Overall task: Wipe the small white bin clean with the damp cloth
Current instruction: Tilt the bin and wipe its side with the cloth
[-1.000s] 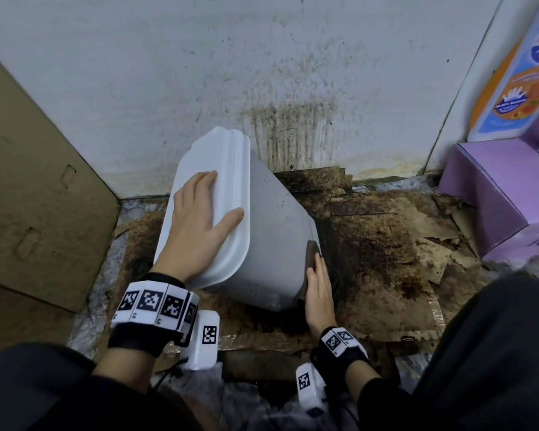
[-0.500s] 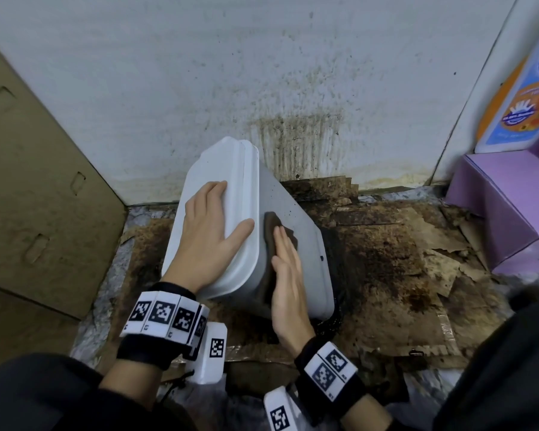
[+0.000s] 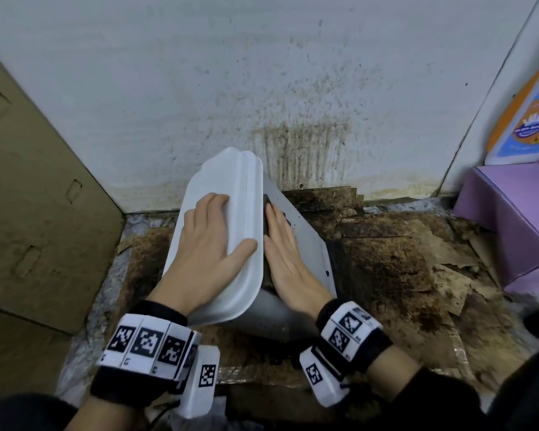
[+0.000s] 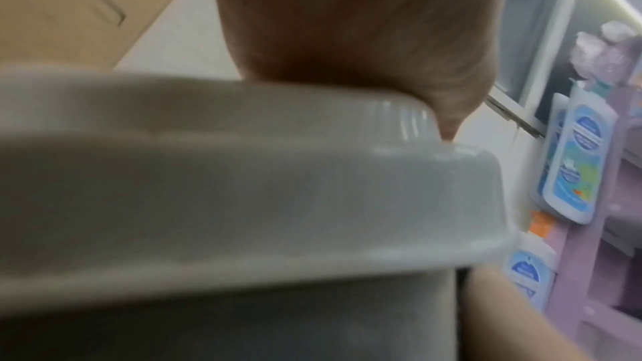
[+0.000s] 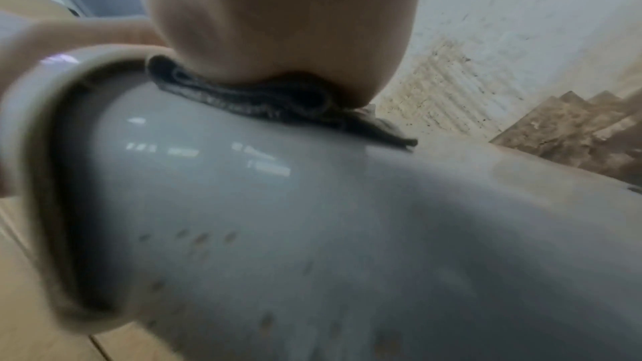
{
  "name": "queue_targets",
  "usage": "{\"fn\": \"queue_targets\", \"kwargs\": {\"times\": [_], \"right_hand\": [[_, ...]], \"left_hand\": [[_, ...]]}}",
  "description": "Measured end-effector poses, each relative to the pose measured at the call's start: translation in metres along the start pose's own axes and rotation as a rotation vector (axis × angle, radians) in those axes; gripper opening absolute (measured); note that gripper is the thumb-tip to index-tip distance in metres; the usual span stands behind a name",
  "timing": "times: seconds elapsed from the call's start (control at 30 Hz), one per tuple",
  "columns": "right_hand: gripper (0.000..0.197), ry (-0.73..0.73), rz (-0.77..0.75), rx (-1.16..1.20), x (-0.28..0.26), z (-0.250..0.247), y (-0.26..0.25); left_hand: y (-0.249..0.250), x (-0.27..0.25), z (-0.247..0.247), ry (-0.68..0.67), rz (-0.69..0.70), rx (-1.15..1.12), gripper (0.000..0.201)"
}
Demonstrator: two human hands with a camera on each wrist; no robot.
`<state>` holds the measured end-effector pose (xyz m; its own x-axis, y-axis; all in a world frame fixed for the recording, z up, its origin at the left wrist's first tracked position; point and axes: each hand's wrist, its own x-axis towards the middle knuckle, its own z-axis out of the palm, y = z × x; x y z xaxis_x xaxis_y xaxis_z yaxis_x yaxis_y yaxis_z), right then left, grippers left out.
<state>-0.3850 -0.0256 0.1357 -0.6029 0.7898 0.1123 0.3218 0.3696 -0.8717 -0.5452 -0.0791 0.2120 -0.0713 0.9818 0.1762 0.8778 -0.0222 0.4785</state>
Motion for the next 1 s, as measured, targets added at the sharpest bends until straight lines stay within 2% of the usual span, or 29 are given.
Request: {"fn": "queue_targets", "kwargs": {"times": [0.17,0.37,0.53,0.7,0.77,0.87,1.0], "right_hand": [[0.055,-0.098,0.006,-0.047,0.047,-0.019,0.01],[0.06,-0.088,0.114,-0.001,0.093,-0.039,0.018],[0.057,-0.063,0.081,0.023,0.07,-0.03,0.018],[0.053,0.02,-0.002,0.043,-0.014,0.008,0.011],[0.055,0.027,0.021,0.067,-0.032,0.015,0.011],[0.058,0.039,0.063,0.106,-0.02,0.011,0.012],[0.06,0.037,0.073,0.098,0.021,-0.002,0.018]], "left_hand": [[0.002,-0.003,0.003,0.058,-0.072,-0.112,0.081],[0.004,-0.002,0.004,0.039,-0.054,-0.066,0.082],[0.009,0.0,0.004,-0.017,-0.052,-0.011,0.094],[0.007,-0.001,0.001,-0.026,-0.06,-0.032,0.095],[0.006,-0.001,0.001,-0.02,-0.057,-0.029,0.094],[0.005,0.002,0.002,-0.025,-0.051,-0.031,0.094],[0.002,0.004,0.002,-0.031,-0.039,-0.025,0.094]]}}
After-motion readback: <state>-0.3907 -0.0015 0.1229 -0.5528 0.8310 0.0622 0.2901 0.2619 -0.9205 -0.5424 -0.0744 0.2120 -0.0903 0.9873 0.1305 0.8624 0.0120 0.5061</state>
